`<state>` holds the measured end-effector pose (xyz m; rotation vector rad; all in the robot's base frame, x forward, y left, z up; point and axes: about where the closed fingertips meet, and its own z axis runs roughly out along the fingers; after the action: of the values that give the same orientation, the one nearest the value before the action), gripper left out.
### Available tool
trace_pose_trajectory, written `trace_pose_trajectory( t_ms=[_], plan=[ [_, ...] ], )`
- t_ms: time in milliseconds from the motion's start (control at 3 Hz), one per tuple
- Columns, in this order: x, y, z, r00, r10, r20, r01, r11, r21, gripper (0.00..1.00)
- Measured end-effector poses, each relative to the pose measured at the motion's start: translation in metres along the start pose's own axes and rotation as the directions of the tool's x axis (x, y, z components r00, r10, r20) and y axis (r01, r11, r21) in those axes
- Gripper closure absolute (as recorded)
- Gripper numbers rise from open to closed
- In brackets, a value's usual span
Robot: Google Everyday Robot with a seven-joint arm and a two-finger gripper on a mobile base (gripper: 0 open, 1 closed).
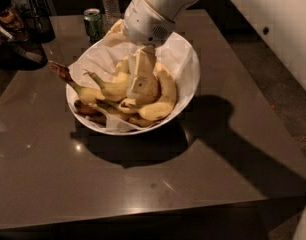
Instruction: Pick banana from white bowl
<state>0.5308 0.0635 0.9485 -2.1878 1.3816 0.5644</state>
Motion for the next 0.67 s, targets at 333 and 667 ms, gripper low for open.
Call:
trace_pose_trajectory(
  t_ms=[333, 667],
  plan=[
    [0.0064, 0.0037, 0.0114, 1.000, 0.020, 0.012, -0.019, 0.9994, -0.029, 0.10],
    [0.0111, 0.0059, 0.0211, 0.999, 0.034, 0.016, -0.033, 0.9978, -0.057, 0.11]
  ],
)
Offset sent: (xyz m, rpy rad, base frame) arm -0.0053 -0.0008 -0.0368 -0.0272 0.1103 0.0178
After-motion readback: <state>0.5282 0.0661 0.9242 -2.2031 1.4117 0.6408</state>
